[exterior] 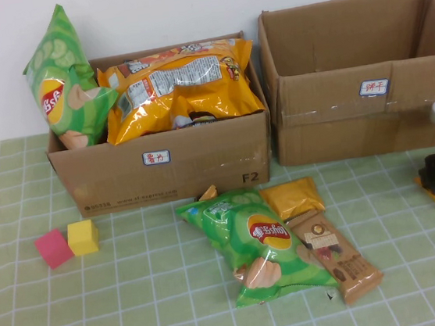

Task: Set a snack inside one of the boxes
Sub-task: Pick up the biscuit, then place the biscuit in the biscuit box, then pick up the biscuit

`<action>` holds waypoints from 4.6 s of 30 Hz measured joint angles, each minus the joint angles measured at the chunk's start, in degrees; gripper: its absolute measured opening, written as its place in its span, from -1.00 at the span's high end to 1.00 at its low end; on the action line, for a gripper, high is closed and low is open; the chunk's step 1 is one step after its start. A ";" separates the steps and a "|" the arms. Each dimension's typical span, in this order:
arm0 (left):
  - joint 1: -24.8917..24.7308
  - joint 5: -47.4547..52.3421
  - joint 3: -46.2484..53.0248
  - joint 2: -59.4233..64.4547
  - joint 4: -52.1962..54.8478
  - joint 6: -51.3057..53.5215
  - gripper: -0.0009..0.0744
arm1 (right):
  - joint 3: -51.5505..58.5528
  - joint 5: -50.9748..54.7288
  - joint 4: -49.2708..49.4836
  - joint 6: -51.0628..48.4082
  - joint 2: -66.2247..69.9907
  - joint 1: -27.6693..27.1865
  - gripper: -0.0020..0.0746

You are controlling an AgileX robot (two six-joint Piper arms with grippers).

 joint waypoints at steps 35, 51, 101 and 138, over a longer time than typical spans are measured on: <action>0.00 -0.37 0.00 0.00 -3.23 0.00 0.98 | -32.33 10.95 19.16 -2.48 -12.03 11.38 -0.17; 0.00 -1.06 1.50 0.00 -3.54 0.00 0.98 | -47.36 26.74 16.47 0.00 0.70 11.24 -0.49; 0.00 -3.38 2.80 0.00 -8.43 0.20 0.98 | 10.86 23.76 8.46 -4.95 -19.56 12.29 0.93; -1.20 12.02 -23.57 57.15 -73.47 49.99 0.59 | 8.84 49.93 -26.19 20.65 -55.63 24.69 0.93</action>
